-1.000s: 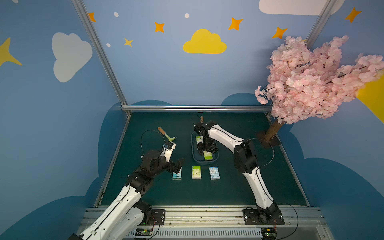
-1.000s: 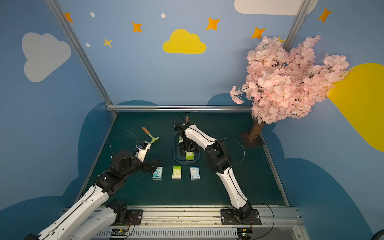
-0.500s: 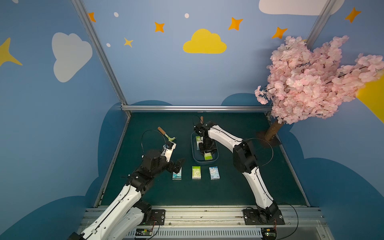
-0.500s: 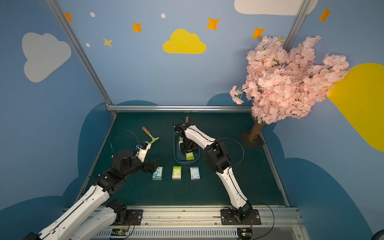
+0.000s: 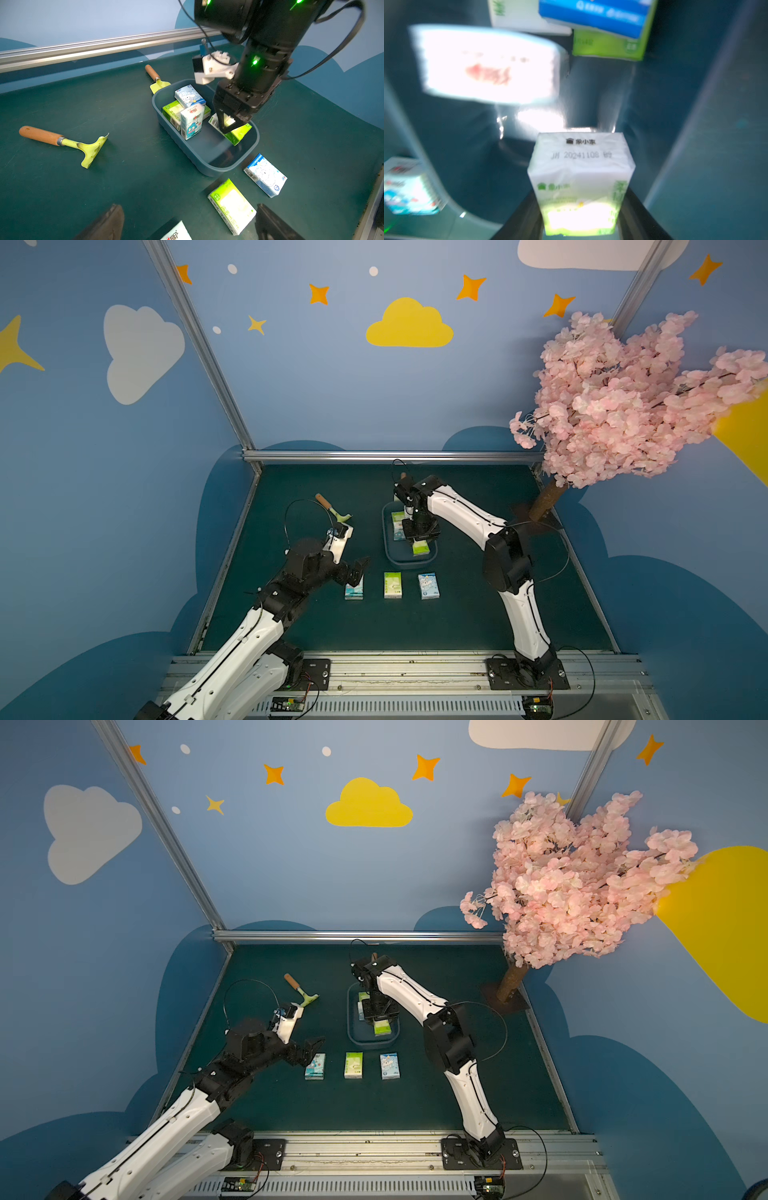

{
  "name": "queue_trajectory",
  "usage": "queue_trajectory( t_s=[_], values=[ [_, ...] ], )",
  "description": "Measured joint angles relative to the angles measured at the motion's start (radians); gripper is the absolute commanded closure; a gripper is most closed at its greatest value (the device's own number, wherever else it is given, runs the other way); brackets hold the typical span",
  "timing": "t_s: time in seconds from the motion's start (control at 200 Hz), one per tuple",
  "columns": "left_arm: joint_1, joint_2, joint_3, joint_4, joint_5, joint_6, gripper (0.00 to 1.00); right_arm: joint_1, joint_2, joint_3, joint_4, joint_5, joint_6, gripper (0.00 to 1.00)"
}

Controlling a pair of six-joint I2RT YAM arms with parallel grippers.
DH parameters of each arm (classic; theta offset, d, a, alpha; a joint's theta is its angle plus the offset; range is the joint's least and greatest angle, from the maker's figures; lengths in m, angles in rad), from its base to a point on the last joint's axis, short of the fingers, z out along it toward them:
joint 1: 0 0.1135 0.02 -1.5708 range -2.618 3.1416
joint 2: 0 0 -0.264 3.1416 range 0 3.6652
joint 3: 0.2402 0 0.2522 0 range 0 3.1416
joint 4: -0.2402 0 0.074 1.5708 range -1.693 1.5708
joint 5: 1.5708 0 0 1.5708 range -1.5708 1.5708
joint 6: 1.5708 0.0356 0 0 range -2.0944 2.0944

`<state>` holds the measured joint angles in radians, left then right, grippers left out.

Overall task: Take the pocket tissues out of the storage box
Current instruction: Pick up the pocket tissues from the storage box, then place the pocket tissues at the center of the board.

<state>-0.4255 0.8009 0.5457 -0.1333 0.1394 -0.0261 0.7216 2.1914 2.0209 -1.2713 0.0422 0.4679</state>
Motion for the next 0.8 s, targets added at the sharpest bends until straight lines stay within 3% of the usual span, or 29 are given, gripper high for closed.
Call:
queue_trajectory(
  t_s=[0.456,0.801],
  values=[
    [0.0,0.053,0.042,0.027,-0.016,-0.073,0.0,-0.026,-0.307,-0.266,-0.005,0.003,0.006,0.47],
    [0.0,0.084,0.059,0.013,-0.115,-0.174,0.0,-0.057,-0.42,-0.536,0.039,0.018,-0.001,0.47]
  ],
)
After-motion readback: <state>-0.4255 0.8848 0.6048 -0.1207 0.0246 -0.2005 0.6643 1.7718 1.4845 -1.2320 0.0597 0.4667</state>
